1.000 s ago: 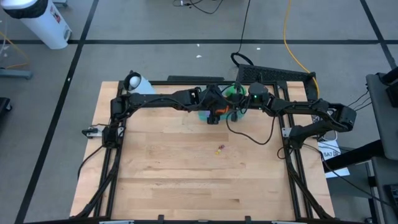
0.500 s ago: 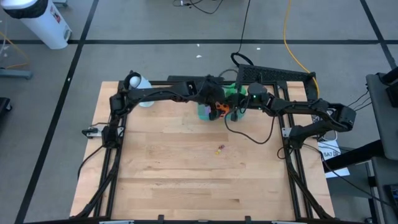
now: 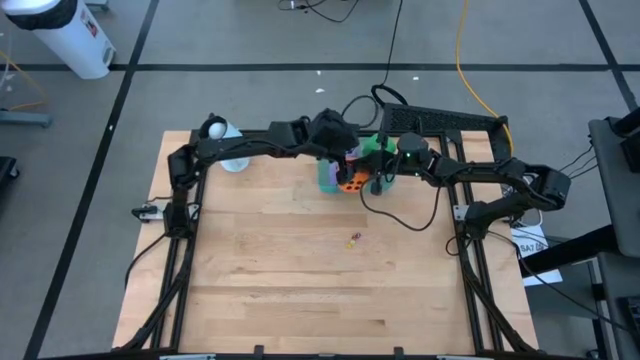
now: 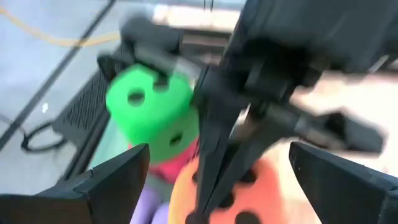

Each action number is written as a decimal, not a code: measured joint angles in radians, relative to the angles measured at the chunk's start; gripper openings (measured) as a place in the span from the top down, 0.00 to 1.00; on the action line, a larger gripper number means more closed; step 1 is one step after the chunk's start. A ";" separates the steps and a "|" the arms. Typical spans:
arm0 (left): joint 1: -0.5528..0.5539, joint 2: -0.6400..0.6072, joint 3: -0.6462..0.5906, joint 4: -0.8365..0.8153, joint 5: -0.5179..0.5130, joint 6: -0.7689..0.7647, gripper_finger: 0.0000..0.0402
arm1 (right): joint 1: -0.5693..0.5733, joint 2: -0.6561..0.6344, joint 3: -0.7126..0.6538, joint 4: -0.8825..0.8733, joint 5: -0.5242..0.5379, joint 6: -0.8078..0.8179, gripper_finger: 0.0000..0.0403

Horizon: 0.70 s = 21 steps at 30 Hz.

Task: Pick & Place Dice
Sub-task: Put the large orange die into the bin

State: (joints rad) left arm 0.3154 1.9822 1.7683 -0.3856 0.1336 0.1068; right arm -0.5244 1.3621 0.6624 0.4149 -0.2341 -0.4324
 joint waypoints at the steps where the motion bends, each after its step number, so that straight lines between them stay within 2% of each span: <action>1: 0.000 0.000 -0.003 -0.019 -0.003 0.009 0.02 | 0.000 0.000 0.000 0.002 0.000 0.000 1.00; 7: -0.005 -0.090 -0.004 -0.126 -0.014 0.013 0.02 | 0.008 -0.001 0.000 0.009 -0.002 -0.004 1.00; 16: -0.084 -0.287 -0.005 -0.429 -0.201 -0.063 0.02 | 0.062 -0.032 -0.002 0.045 0.001 -0.028 1.00; 21: -0.169 -0.329 -0.007 -0.534 -0.292 -0.126 0.02 | 0.084 -0.031 -0.003 0.055 0.023 -0.047 1.00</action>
State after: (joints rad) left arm 0.1460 1.6533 1.7611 -0.9191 -0.1588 -0.0195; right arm -0.4407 1.3312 0.6598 0.4697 -0.2107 -0.4795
